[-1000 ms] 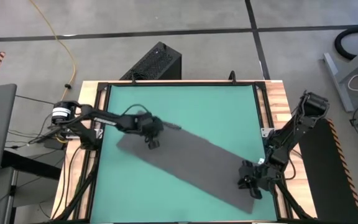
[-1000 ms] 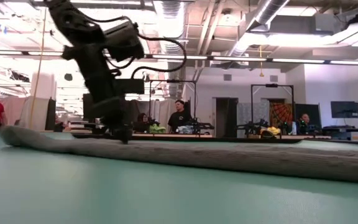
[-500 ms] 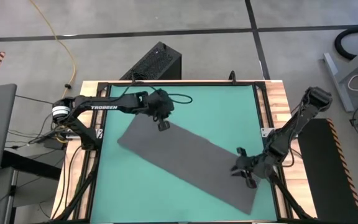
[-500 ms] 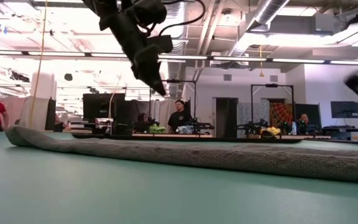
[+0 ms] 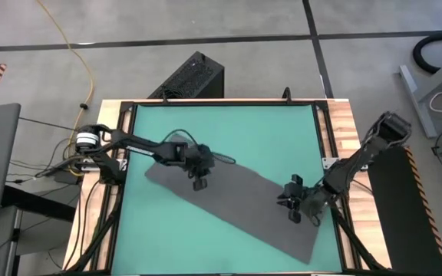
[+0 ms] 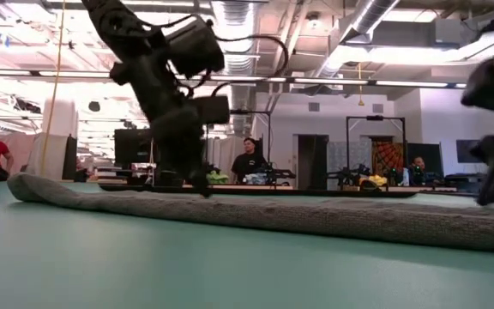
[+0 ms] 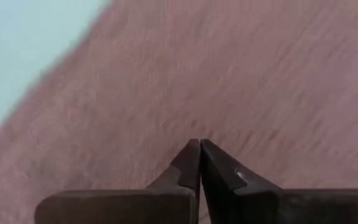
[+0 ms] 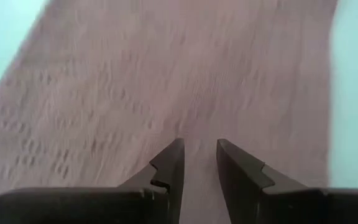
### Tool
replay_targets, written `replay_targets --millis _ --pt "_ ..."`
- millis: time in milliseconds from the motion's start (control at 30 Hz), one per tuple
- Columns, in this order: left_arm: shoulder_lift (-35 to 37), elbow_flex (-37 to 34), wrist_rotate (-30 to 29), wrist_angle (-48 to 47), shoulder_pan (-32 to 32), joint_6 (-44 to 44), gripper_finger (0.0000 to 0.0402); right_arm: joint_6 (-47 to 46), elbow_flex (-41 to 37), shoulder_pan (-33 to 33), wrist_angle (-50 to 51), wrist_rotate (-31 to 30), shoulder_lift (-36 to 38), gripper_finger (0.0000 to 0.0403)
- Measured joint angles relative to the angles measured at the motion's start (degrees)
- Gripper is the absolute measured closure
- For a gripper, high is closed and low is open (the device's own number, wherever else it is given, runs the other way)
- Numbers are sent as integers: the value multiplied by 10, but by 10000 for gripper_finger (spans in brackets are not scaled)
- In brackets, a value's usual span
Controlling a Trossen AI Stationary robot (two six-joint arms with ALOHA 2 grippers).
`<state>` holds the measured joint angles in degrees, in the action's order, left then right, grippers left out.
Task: Roll towel into tight, uniform cylinder
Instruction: Fold the gray towel
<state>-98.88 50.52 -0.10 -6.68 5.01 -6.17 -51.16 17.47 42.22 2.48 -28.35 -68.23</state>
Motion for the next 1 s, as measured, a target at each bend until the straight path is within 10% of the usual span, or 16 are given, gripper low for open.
replay_targets --millis 300,533,767,1000 --pt "-11 0 -160 -95 16 44 401 -70 11 54 -294 -39 -195 283" --pt "48 18 -283 -103 84 86 401 66 115 17 -363 -4 -308 283" --pt "153 33 -231 -100 104 64 401 328 202 -58 -231 83 -258 283" --pt "157 -53 -119 66 23 -58 401 464 133 -182 -233 133 -152 283"
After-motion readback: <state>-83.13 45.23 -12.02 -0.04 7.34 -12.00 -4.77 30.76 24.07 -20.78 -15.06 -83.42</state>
